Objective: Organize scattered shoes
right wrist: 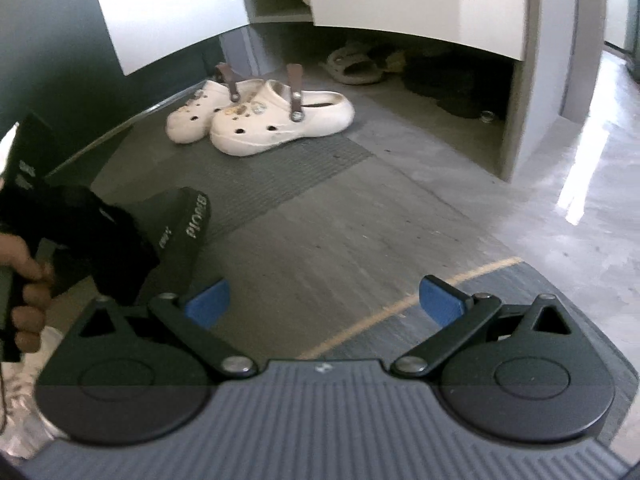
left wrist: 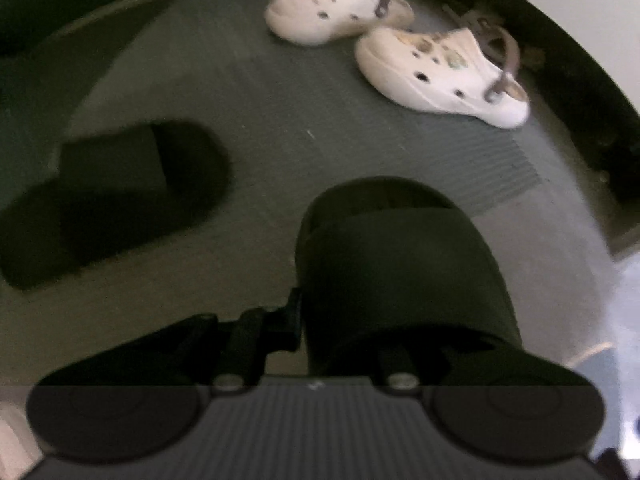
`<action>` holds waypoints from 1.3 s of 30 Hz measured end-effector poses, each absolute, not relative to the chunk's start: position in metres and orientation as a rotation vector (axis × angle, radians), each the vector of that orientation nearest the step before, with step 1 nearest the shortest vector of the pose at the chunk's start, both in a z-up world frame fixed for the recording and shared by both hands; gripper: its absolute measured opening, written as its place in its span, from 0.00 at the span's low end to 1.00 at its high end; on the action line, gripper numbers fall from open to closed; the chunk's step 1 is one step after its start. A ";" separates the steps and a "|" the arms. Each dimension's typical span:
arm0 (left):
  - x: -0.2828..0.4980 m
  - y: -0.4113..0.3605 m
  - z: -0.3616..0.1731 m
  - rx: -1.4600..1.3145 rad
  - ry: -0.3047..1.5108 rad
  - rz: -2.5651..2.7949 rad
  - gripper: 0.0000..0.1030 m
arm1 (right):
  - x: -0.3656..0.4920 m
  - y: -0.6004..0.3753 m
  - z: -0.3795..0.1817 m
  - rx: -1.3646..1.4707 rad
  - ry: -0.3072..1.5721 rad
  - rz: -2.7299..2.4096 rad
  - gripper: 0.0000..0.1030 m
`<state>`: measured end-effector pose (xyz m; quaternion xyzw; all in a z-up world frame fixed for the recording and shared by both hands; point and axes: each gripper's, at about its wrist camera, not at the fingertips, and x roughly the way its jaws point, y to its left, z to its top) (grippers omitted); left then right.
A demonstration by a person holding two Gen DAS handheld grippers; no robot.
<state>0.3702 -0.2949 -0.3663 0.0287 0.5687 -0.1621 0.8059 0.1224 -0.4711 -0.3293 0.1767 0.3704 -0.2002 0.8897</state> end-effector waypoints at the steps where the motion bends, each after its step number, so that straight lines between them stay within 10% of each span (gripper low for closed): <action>1: 0.366 -0.297 -0.367 0.055 1.224 -0.354 0.12 | 0.117 -0.474 -0.330 0.366 0.772 -0.433 1.00; 15: 0.329 -0.368 -0.390 -0.074 1.278 -0.354 0.16 | 0.037 -0.504 -0.344 0.335 0.807 -0.665 1.00; 28: 0.286 -0.370 -0.394 -0.012 1.280 -0.448 0.88 | 0.028 -0.496 -0.344 0.372 0.764 -0.676 1.00; 39: 0.280 -0.283 -0.324 0.032 1.018 -0.414 0.91 | 0.075 -0.462 -0.350 0.372 0.698 -0.293 0.92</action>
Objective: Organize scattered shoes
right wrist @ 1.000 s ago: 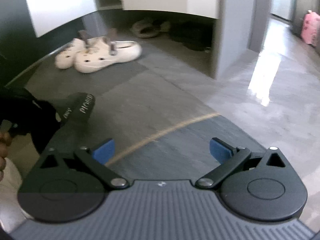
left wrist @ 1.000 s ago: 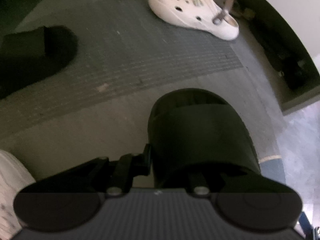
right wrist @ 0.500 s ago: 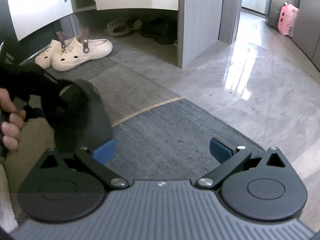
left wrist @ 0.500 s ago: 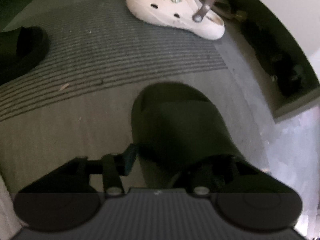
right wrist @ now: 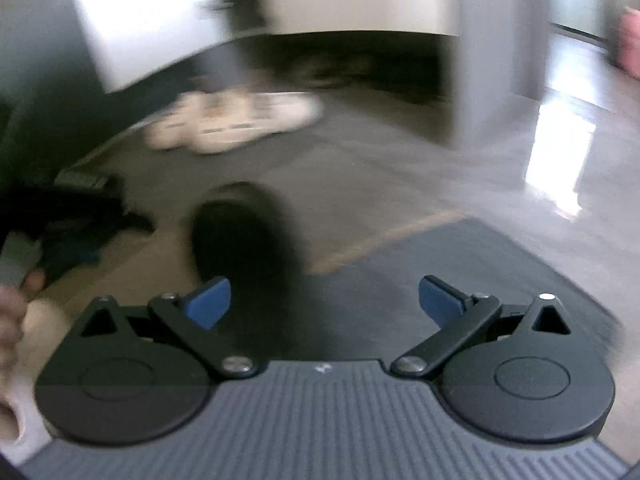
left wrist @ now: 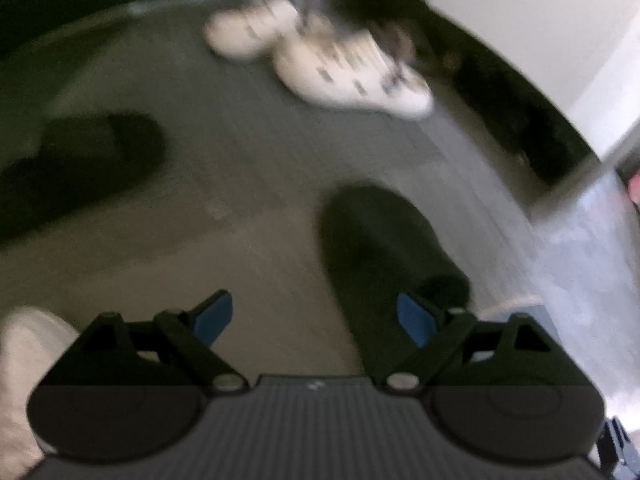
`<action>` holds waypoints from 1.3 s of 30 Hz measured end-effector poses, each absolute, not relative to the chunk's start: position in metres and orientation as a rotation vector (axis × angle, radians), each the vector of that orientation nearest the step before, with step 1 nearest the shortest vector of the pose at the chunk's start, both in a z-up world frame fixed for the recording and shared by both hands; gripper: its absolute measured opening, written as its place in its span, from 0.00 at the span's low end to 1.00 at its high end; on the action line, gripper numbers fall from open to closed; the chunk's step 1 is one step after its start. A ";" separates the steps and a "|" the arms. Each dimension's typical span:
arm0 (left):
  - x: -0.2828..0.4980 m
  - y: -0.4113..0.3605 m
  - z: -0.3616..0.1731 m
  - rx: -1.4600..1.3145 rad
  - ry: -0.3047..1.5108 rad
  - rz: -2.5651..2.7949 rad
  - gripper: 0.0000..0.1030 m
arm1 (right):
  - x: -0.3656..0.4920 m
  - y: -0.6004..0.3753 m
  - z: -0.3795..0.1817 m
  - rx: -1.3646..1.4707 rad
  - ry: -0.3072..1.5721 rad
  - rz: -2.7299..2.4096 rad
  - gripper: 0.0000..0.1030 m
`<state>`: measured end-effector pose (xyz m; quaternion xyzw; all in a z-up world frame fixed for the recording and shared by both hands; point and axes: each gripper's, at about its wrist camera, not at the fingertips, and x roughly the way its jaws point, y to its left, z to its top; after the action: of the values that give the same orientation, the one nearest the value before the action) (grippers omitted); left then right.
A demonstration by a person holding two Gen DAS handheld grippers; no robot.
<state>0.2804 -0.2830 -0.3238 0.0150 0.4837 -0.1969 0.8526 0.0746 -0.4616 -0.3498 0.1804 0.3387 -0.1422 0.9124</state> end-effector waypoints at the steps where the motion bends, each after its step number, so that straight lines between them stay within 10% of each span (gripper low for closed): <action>1: 0.287 -0.273 -0.318 0.031 0.994 -0.379 0.92 | 0.092 -0.453 -0.353 0.345 0.718 -0.206 0.88; 9: 0.337 -0.201 -0.307 0.042 0.920 -0.143 0.94 | 0.194 -0.433 -0.377 0.255 0.773 -0.082 0.58; 16: 0.376 -0.155 -0.330 0.043 0.943 -0.123 0.94 | 0.221 -0.435 -0.396 0.244 0.772 -0.013 0.12; 33: 0.429 -0.162 -0.381 0.312 0.920 -0.279 0.93 | 0.188 -0.476 -0.380 0.045 0.767 -0.040 0.16; 39: 0.433 -0.174 -0.388 0.324 0.931 -0.289 0.93 | 0.175 -0.481 -0.378 0.079 0.768 -0.145 0.47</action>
<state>0.4335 -0.1736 -0.3879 0.1552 0.4454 -0.1383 0.8709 0.1754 -0.4811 -0.3781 0.0387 0.3740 -0.0708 0.9239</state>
